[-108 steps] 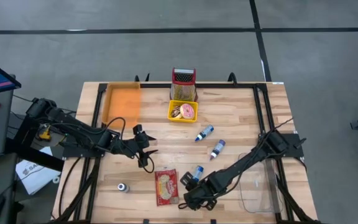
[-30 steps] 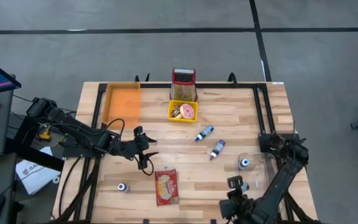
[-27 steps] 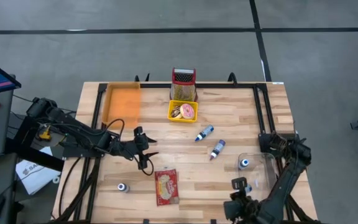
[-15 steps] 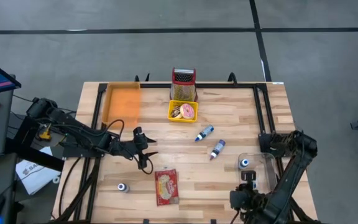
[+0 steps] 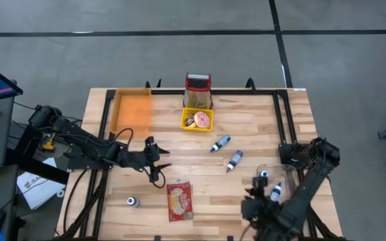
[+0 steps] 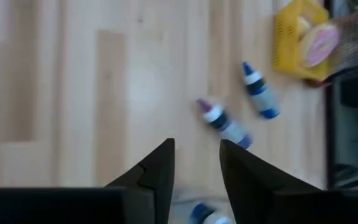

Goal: Pick & Place Food Item
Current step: Put the right violet food coloring bottle into the transparent bin

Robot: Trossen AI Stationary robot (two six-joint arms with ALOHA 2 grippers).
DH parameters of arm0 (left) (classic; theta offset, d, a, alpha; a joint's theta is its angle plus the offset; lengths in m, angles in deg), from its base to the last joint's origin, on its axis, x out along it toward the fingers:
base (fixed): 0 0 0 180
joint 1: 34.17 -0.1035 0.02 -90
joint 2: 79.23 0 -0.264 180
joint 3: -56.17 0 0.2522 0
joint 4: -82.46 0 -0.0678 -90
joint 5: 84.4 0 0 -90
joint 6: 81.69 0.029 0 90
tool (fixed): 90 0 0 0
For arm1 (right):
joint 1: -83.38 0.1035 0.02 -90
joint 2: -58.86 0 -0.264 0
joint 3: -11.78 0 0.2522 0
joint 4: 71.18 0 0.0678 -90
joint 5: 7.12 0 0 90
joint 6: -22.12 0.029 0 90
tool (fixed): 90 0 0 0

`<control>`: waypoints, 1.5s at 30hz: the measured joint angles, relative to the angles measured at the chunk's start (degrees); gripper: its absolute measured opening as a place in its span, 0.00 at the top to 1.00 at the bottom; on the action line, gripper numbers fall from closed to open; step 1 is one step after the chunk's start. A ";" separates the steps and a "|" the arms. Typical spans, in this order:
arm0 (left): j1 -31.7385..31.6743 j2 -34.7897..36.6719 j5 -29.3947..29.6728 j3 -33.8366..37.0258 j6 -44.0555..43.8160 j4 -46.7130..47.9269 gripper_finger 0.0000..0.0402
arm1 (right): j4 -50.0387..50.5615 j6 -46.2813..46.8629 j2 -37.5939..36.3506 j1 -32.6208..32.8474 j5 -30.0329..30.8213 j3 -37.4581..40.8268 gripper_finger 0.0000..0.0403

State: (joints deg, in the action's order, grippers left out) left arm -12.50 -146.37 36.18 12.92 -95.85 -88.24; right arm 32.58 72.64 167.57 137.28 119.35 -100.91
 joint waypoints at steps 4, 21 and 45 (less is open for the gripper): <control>0.00 0.00 -1.01 0.00 0.37 -1.07 0.40 | -0.73 -6.83 -0.02 -5.12 0.85 0.70 0.68; 0.00 0.00 -1.08 0.00 1.51 -0.77 0.40 | -25.52 -55.04 -2.65 -26.49 -24.74 23.80 0.67; 0.17 0.00 -1.10 0.00 0.27 -0.77 0.40 | -37.11 -66.02 -2.54 -33.68 -25.20 26.61 0.62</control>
State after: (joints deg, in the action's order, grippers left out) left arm -12.33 -146.37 35.08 12.92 -95.58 -89.01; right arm -4.53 6.63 165.03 103.60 94.16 -74.31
